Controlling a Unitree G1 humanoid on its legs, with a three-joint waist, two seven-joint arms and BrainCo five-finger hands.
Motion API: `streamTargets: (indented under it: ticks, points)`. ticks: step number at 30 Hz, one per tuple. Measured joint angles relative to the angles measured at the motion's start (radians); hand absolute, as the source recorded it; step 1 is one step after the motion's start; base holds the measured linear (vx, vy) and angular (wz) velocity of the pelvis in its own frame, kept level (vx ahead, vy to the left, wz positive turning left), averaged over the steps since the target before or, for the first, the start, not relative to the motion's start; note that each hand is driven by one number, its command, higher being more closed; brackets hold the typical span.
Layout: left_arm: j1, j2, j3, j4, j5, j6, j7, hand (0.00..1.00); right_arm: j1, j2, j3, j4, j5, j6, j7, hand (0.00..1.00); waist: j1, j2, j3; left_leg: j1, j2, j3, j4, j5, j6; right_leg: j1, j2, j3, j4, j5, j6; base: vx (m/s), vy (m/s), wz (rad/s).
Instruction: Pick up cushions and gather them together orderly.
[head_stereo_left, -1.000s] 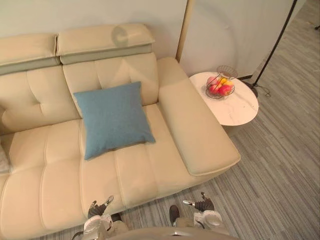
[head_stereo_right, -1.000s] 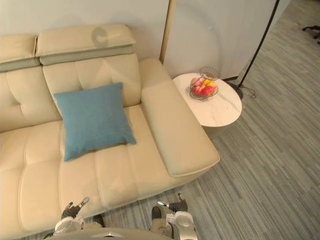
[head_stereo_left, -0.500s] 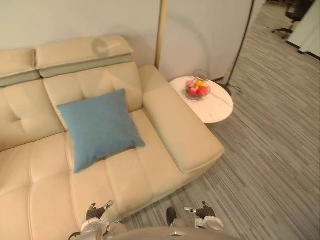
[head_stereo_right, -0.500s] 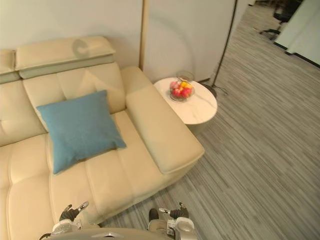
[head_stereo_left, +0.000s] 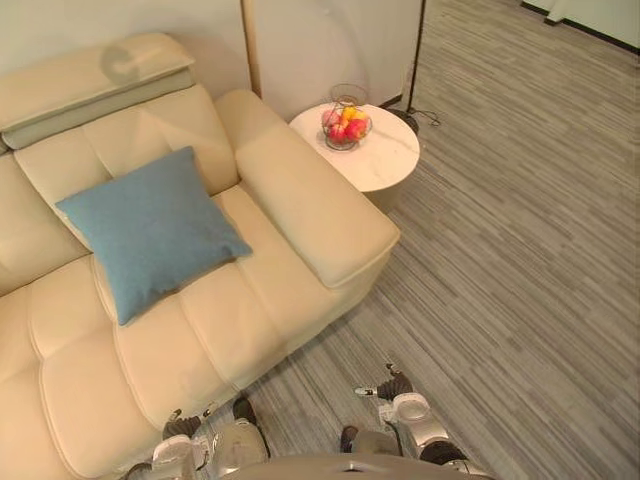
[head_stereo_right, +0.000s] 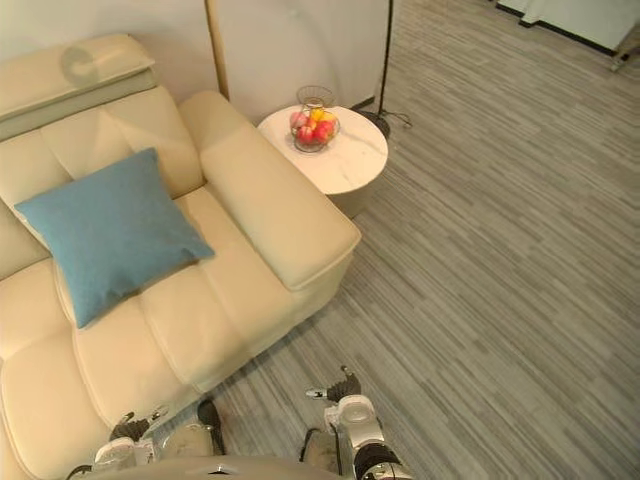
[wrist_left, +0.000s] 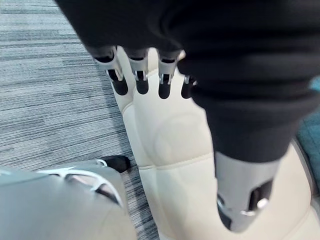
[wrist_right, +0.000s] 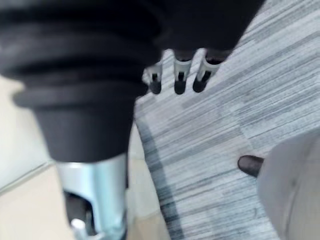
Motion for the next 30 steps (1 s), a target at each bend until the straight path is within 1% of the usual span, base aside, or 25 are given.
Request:
streamTargets:
  ticks: [1, 2, 3, 4, 5, 6, 7, 8, 9, 10, 11, 12, 13, 14, 15, 17, 18, 19, 21, 23, 27, 28, 29, 30]
  points:
    - [-0.001, 0.000, 0.000, -0.001, 0.000, 0.000, -0.004, 0.00, 0.008, -0.007, -0.002, 0.007, 0.000, 0.000, 0.000, 0.00, -0.009, 0.001, -0.001, -0.002, -0.008, -0.021, -0.036, 0.043, -0.015, -0.013, -0.001, -0.006, -0.001, 0.007, -0.008, -0.16, -0.071, 0.06]
    - [-0.010, -0.003, 0.000, -0.001, 0.001, 0.001, -0.006, 0.00, 0.017, -0.011, -0.010, 0.018, 0.000, 0.000, 0.000, 0.00, -0.012, -0.001, 0.001, -0.011, -0.007, -0.040, -0.011, 0.022, -0.013, -0.026, -0.004, -0.009, 0.001, 0.018, -0.017, -0.15, -0.066, -0.07]
    - [-0.006, -0.007, 0.003, 0.000, 0.002, 0.003, -0.007, 0.00, 0.027, -0.014, -0.031, 0.029, 0.000, 0.005, -0.001, 0.00, -0.007, -0.002, 0.001, -0.008, -0.008, -0.053, 0.048, -0.035, -0.005, -0.032, -0.007, 0.000, 0.001, 0.028, -0.021, -0.12, -0.041, -0.19]
    - [-0.004, -0.009, 0.005, 0.000, 0.002, 0.004, -0.007, 0.00, 0.035, -0.015, -0.046, 0.027, 0.001, 0.006, -0.001, 0.00, -0.007, -0.003, 0.002, -0.006, -0.010, -0.058, 0.084, -0.067, -0.004, -0.033, -0.011, 0.003, 0.000, 0.033, -0.021, -0.09, 0.009, -0.26]
    - [-0.003, -0.016, 0.006, -0.002, 0.003, 0.006, -0.013, 0.00, 0.050, -0.017, -0.072, 0.018, 0.007, 0.005, -0.001, 0.00, -0.015, -0.010, 0.006, 0.000, -0.018, -0.075, 0.178, -0.158, -0.008, -0.037, -0.019, 0.014, -0.010, 0.050, -0.015, -0.08, 0.044, -0.18]
    - [-0.004, -0.019, 0.006, -0.003, 0.003, 0.006, -0.016, 0.00, 0.052, -0.017, -0.080, 0.017, 0.006, 0.005, -0.001, 0.00, -0.019, -0.009, 0.005, 0.004, -0.018, -0.076, 0.207, -0.188, -0.010, -0.038, -0.019, 0.021, -0.019, 0.055, -0.019, -0.11, 0.095, -0.29]
    - [-0.009, -0.022, 0.008, -0.006, 0.004, 0.007, -0.025, 0.00, 0.060, -0.016, -0.084, 0.017, 0.006, 0.006, -0.001, 0.00, -0.020, -0.007, 0.004, 0.023, -0.021, -0.077, 0.254, -0.246, -0.013, -0.038, -0.019, 0.038, -0.035, 0.076, -0.011, -0.10, 0.107, -0.28]
    - [-0.011, -0.023, 0.008, -0.009, 0.004, 0.007, -0.028, 0.00, 0.062, -0.015, -0.086, 0.016, 0.006, 0.006, -0.001, 0.00, -0.021, -0.007, 0.003, 0.033, -0.023, -0.079, 0.275, -0.276, -0.015, -0.037, -0.019, 0.046, -0.045, 0.085, -0.009, -0.13, 0.169, -0.47]
    - [-0.020, -0.029, 0.015, -0.012, 0.004, 0.007, -0.031, 0.00, 0.069, -0.013, -0.091, 0.006, 0.007, 0.005, 0.000, 0.00, -0.024, 0.003, -0.004, 0.063, -0.032, -0.104, 0.299, -0.349, -0.021, -0.038, -0.015, 0.062, -0.073, 0.114, 0.007, -0.26, 0.367, -0.77]
    - [-0.025, -0.011, 0.044, -0.012, 0.003, 0.009, -0.033, 0.00, 0.106, 0.037, -0.146, -0.014, 0.023, 0.005, 0.003, 0.00, -0.041, -0.047, -0.054, 0.097, -0.113, -0.068, 0.131, -0.324, 0.008, -0.035, -0.056, 0.084, -0.182, 0.195, 0.023, -0.24, 0.358, -0.71]
    - [-0.027, -0.003, 0.044, -0.012, 0.003, 0.009, -0.034, 0.00, 0.114, 0.043, -0.164, -0.013, 0.024, 0.006, 0.003, 0.00, -0.048, -0.062, -0.065, 0.104, -0.131, -0.064, 0.094, -0.306, 0.014, -0.026, -0.063, 0.084, -0.208, 0.210, 0.017, -0.18, 0.326, -0.47]
    - [-0.033, 0.000, 0.044, -0.012, 0.004, 0.009, -0.034, 0.00, 0.121, 0.043, -0.183, -0.012, 0.024, 0.006, 0.002, 0.00, -0.052, -0.066, -0.067, 0.114, -0.147, -0.062, 0.066, -0.294, 0.017, -0.008, -0.064, 0.085, -0.240, 0.230, 0.014, 0.01, 0.083, -0.04]
    - [-0.033, -0.001, 0.044, -0.011, 0.003, 0.009, -0.034, 0.00, 0.126, 0.043, -0.199, -0.010, 0.026, 0.007, 0.002, 0.00, -0.054, -0.066, -0.067, 0.123, -0.154, -0.059, 0.052, -0.287, 0.019, 0.002, -0.065, 0.087, -0.252, 0.236, 0.012, 0.03, 0.080, -0.06]
    - [-0.031, -0.002, 0.044, -0.008, 0.004, 0.010, -0.034, 0.00, 0.128, 0.043, -0.206, -0.009, 0.038, 0.008, 0.002, 0.00, -0.055, -0.063, -0.068, 0.133, -0.159, -0.051, 0.036, -0.279, 0.027, 0.005, -0.066, 0.091, -0.255, 0.246, 0.021, 0.03, 0.032, -0.10]
    - [-0.030, -0.003, 0.044, -0.006, 0.004, 0.011, -0.034, 0.00, 0.130, 0.043, -0.208, -0.009, 0.043, 0.009, 0.002, 0.00, -0.054, -0.060, -0.071, 0.137, -0.160, -0.046, 0.030, -0.274, 0.022, 0.005, -0.065, 0.092, -0.254, 0.248, 0.025, 0.05, 0.027, -0.14]
    - [-0.030, -0.006, 0.043, -0.001, 0.004, 0.017, -0.034, 0.00, 0.134, 0.042, -0.217, -0.009, 0.043, 0.010, 0.002, 0.00, -0.052, -0.049, -0.082, 0.154, -0.156, -0.039, 0.016, -0.268, 0.024, 0.007, -0.054, 0.096, -0.252, 0.248, 0.025, 0.09, -0.001, -0.17]
    - [-0.030, -0.008, 0.043, -0.001, 0.004, 0.017, -0.034, 0.00, 0.134, 0.041, -0.218, -0.009, 0.043, 0.014, 0.001, 0.00, -0.049, -0.051, -0.090, 0.163, -0.153, -0.030, 0.013, -0.263, 0.033, 0.008, -0.046, 0.101, -0.251, 0.248, 0.025, 0.07, -0.008, -0.19]
    - [-0.030, -0.009, 0.043, -0.001, 0.004, 0.017, -0.034, 0.00, 0.134, 0.041, -0.219, -0.009, 0.043, 0.015, 0.001, 0.00, -0.046, -0.048, -0.092, 0.170, -0.151, -0.024, 0.012, -0.262, 0.033, 0.008, -0.042, 0.104, -0.251, 0.247, 0.025, 0.14, -0.024, -0.32]
    - [-0.041, -0.034, 0.043, -0.001, 0.004, 0.017, -0.035, 0.00, 0.133, 0.039, -0.237, -0.014, 0.045, 0.017, 0.002, 0.00, -0.044, -0.024, -0.096, 0.191, -0.142, 0.001, 0.006, -0.262, 0.032, 0.005, -0.025, 0.119, -0.251, 0.247, 0.025, 0.14, -0.036, -0.35]
    - [-0.050, -0.041, 0.043, -0.001, 0.004, 0.017, -0.036, 0.00, 0.133, 0.036, -0.237, -0.014, 0.046, 0.018, 0.002, 0.00, -0.044, -0.021, -0.095, 0.196, -0.137, 0.011, 0.007, -0.265, 0.032, 0.005, -0.020, 0.124, -0.250, 0.247, 0.024, 0.05, -0.029, -0.25]
    - [-0.048, -0.067, 0.042, -0.001, 0.004, 0.017, -0.035, 0.00, 0.133, 0.041, -0.232, -0.015, 0.048, 0.020, 0.002, 0.00, -0.031, -0.026, -0.087, 0.226, -0.103, 0.103, 0.050, -0.305, 0.017, -0.007, 0.021, 0.191, -0.218, 0.245, 0.022, -0.02, -0.036, -0.67]
    - [-0.045, -0.079, 0.041, -0.001, 0.003, 0.017, -0.034, 0.00, 0.133, 0.041, -0.224, -0.017, 0.053, 0.020, 0.001, 0.00, -0.032, -0.026, -0.086, 0.224, -0.090, 0.139, 0.077, -0.325, 0.014, -0.024, 0.029, 0.188, -0.210, 0.242, 0.018, -0.09, -0.047, -0.93]
    - [-0.044, -0.090, 0.040, -0.002, 0.002, 0.017, -0.032, 0.00, 0.131, 0.041, -0.213, -0.019, 0.055, 0.020, 0.001, 0.00, -0.028, -0.022, -0.081, 0.221, -0.074, 0.185, 0.094, -0.338, 0.016, -0.045, 0.026, 0.151, -0.204, 0.215, -0.016, -0.10, -0.059, -1.18]
    - [-0.044, -0.107, 0.037, -0.003, 0.001, 0.017, -0.031, 0.00, 0.128, 0.043, -0.213, -0.024, 0.063, 0.021, 0.001, 0.00, -0.031, -0.021, -0.080, 0.222, -0.064, 0.235, 0.097, -0.341, 0.017, -0.072, 0.000, 0.043, -0.175, 0.194, -0.048, -0.08, -0.037, -1.19]
